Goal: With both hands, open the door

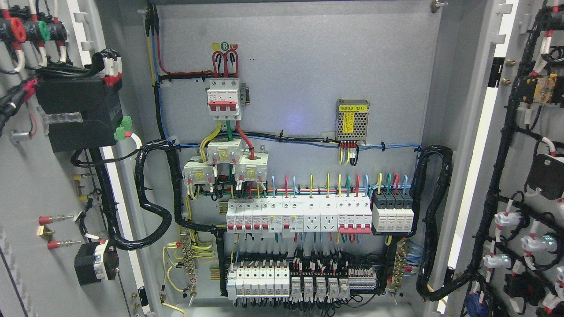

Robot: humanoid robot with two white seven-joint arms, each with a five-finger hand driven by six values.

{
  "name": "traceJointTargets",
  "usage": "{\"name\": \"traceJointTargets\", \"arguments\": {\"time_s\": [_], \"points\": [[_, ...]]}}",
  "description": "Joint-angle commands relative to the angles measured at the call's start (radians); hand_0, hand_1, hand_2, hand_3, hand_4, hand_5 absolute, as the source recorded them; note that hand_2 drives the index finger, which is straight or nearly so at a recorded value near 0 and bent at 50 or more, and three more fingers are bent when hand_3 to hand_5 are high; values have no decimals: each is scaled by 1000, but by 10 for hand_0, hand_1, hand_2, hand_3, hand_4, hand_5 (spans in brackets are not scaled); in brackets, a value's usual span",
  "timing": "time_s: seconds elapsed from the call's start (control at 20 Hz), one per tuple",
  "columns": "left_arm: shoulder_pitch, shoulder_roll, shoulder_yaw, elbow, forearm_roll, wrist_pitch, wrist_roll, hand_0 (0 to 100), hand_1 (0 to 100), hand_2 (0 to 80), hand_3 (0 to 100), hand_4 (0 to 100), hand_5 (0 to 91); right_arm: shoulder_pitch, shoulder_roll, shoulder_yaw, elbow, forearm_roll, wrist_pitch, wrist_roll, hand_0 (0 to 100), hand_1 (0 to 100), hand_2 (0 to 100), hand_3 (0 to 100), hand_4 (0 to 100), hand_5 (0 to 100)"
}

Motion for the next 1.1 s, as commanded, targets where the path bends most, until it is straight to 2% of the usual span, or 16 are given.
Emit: {"name": "traceJointTargets", "arguments": {"time_s": [0.0,0.2,0.75,1.05], "points": [[-24,27,-1,-72,-1,-479,7,0,0,0,0,30,0,-8,-12,-67,-63,0,-34,-2,0,0,0,0,0,0],[-55,33,1,-72,-1,-589,7,0,0,0,0,29,0,-57,-22,-69,-63,-11,-33,-3,0,0,0,0,0,0],[-87,55,13,-64,30,-852,-6,0,0,0,0,30,0,-111,-51,-99,-42,-19,-25,-3,0,0,0,0,0,0],[-107,73,32,-60,60,-877,-25,0,0,0,0,29,0,-143,-52,-99,-28,-46,-10,-5,0,0,0,0,0,0]]}}
